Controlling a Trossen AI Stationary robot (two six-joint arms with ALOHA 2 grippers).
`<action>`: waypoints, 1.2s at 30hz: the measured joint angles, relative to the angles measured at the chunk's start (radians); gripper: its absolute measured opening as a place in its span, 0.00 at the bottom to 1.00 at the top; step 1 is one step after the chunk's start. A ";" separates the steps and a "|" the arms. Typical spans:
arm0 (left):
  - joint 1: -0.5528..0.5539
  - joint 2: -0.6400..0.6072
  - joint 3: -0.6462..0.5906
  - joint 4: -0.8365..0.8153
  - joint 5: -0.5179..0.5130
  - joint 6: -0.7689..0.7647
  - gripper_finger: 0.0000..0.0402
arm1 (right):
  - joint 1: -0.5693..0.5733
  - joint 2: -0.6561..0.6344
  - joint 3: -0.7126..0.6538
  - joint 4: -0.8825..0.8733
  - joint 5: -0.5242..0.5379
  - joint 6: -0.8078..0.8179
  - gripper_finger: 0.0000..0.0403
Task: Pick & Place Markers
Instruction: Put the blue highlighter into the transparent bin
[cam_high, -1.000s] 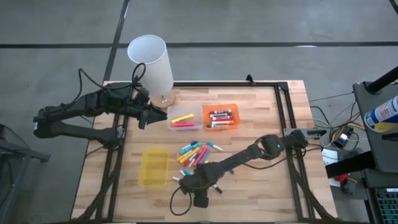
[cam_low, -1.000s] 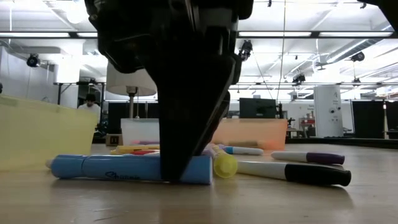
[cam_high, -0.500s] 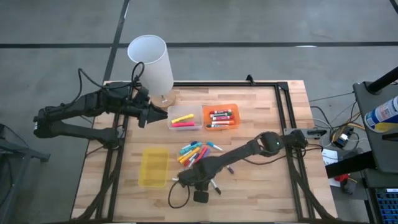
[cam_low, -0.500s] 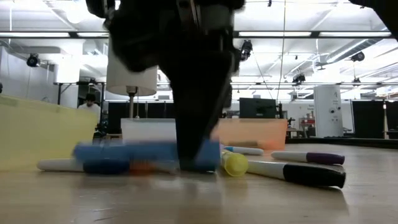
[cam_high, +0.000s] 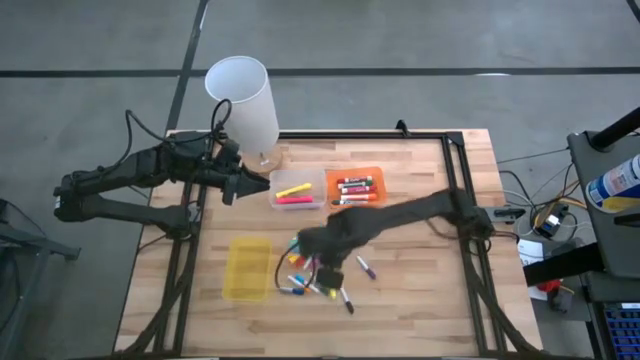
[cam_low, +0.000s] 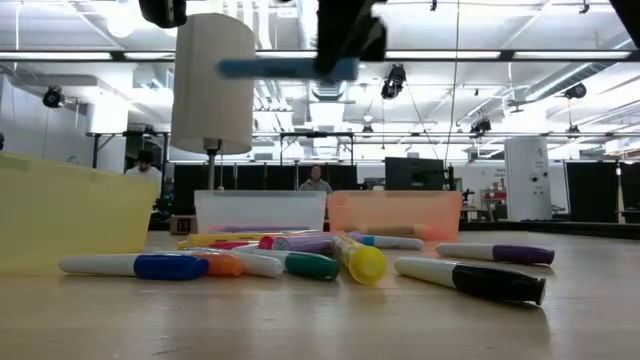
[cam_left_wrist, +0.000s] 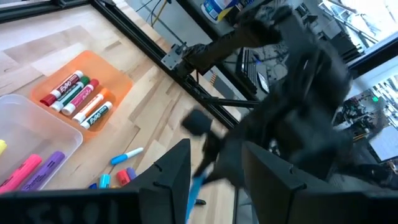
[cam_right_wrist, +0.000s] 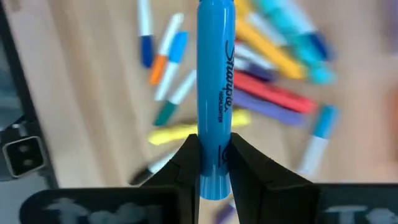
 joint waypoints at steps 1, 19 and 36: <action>0.000 0.000 0.000 0.000 0.000 0.000 0.34 | -0.012 -0.024 0.000 -0.020 0.018 -0.004 0.12; 0.000 0.000 0.000 0.018 0.000 -0.003 0.34 | -0.230 -0.224 0.000 0.064 0.155 -0.084 0.12; -0.001 -0.002 0.000 -0.008 0.064 -0.026 0.34 | -0.309 -0.052 0.000 0.084 0.158 -0.292 0.12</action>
